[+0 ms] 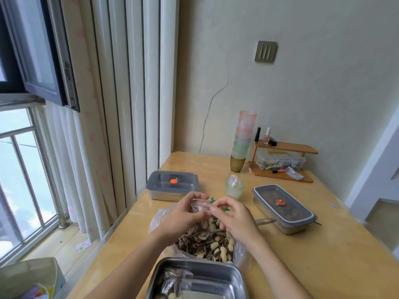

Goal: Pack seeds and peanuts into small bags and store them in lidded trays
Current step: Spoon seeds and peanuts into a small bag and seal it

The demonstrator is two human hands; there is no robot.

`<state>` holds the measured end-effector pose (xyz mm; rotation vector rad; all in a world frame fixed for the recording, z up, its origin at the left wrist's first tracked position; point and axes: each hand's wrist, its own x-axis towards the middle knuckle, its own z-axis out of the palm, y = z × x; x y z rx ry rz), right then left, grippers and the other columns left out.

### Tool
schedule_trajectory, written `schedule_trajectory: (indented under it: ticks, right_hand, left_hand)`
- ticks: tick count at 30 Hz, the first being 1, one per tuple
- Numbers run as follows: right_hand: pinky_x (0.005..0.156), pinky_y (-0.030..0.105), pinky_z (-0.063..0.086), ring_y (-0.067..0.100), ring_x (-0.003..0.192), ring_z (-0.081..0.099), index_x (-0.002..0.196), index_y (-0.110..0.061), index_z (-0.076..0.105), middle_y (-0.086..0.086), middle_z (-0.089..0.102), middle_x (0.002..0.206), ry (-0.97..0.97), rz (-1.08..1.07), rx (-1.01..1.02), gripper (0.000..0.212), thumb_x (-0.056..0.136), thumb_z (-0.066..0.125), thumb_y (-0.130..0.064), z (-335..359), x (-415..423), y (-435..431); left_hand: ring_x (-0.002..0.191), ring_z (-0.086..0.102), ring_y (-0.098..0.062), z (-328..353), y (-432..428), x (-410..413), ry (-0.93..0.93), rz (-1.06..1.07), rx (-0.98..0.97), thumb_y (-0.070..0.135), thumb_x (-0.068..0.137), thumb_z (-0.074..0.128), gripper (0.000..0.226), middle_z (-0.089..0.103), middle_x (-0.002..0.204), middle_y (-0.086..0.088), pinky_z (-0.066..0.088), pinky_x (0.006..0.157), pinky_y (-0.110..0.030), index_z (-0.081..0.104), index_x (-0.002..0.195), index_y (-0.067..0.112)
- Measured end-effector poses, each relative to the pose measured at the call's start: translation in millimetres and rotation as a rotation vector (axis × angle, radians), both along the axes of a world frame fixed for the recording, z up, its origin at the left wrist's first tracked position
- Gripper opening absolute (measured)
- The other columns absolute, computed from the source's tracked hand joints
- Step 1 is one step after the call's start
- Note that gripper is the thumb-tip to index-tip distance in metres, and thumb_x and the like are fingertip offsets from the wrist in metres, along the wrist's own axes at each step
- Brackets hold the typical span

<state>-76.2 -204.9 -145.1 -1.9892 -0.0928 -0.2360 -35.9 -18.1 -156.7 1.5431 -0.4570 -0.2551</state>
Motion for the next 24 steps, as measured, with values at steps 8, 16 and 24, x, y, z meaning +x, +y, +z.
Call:
schedule_trajectory:
  ticks: [8,16,24]
  right_hand:
    - [0.062,0.025,0.048,0.012,0.064,0.062,0.086,-0.016,0.068,-0.002,0.067,0.073,-0.070,0.061,0.015,0.010,0.095,0.072,-0.014,-8.4,14.1,-3.4]
    - [0.074,0.035,0.057,0.017,0.069,0.070,0.090,-0.017,0.066,0.007,0.070,0.072,-0.174,0.047,-0.032,0.009,0.099,0.067,-0.015,-7.8,5.3,-4.2]
    - [0.074,0.031,0.059,0.013,0.075,0.071,0.089,-0.023,0.072,-0.006,0.074,0.084,-0.210,0.036,-0.137,0.010,0.096,0.072,-0.015,-5.5,4.2,-7.8]
  left_hand:
    - [0.122,0.066,-0.022,-18.7,10.1,10.8,0.039,0.002,-0.110,0.041,0.096,0.065,0.045,0.070,0.130,-0.002,0.051,0.103,-0.043,0.057,0.136,0.021]
    - [0.117,0.067,-0.021,-22.8,10.9,9.8,-0.033,0.084,-0.145,0.039,0.106,0.044,0.040,0.072,0.118,-0.009,0.052,0.103,-0.032,0.068,0.121,0.012]
    - [0.113,0.068,-0.019,-24.3,10.4,4.4,-0.126,0.116,-0.064,0.045,0.107,0.042,0.043,0.073,0.113,-0.005,0.052,0.103,-0.033,0.073,0.114,0.017]
